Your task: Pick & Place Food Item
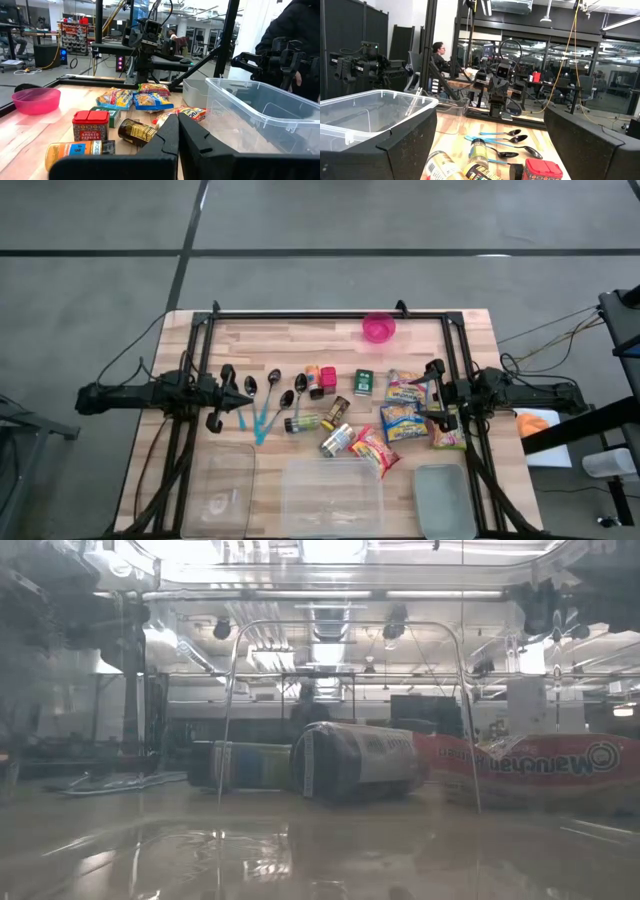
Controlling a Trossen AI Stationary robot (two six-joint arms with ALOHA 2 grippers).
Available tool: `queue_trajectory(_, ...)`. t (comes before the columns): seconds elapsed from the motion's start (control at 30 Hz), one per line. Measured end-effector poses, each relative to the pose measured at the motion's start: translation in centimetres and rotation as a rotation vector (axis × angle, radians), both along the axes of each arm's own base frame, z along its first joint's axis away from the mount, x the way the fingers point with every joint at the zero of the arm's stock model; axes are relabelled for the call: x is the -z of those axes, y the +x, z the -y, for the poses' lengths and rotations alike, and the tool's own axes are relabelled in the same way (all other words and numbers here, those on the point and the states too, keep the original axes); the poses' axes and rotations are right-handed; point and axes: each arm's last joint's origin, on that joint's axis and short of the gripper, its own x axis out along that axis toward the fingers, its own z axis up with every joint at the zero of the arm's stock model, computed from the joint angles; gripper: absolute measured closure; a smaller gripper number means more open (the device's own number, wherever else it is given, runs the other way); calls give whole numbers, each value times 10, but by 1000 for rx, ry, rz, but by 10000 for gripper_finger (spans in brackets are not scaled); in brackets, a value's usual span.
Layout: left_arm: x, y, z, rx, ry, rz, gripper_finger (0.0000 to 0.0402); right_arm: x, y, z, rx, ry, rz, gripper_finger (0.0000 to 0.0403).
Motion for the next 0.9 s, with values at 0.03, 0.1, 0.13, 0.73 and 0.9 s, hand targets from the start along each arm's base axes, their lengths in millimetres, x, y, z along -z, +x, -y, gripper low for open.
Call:
queue_trajectory(0.03,0,0,0,0,0,0,401,0,0,0,0,0,0,37)
queue_trajectory(0.1,0,0,0,0,0,0,401,0,0,0,0,0,0,37)
queue_trajectory(0.13,0,0,0,0,0,0,401,0,0,0,0,0,0,37)
queue_trajectory(0.73,0,0,0,0,0,0,401,0,0,0,0,-1,5,37)
queue_trajectory(0.9,0,0,0,0,0,0,401,-1,0,0,-28,128,-7,37)
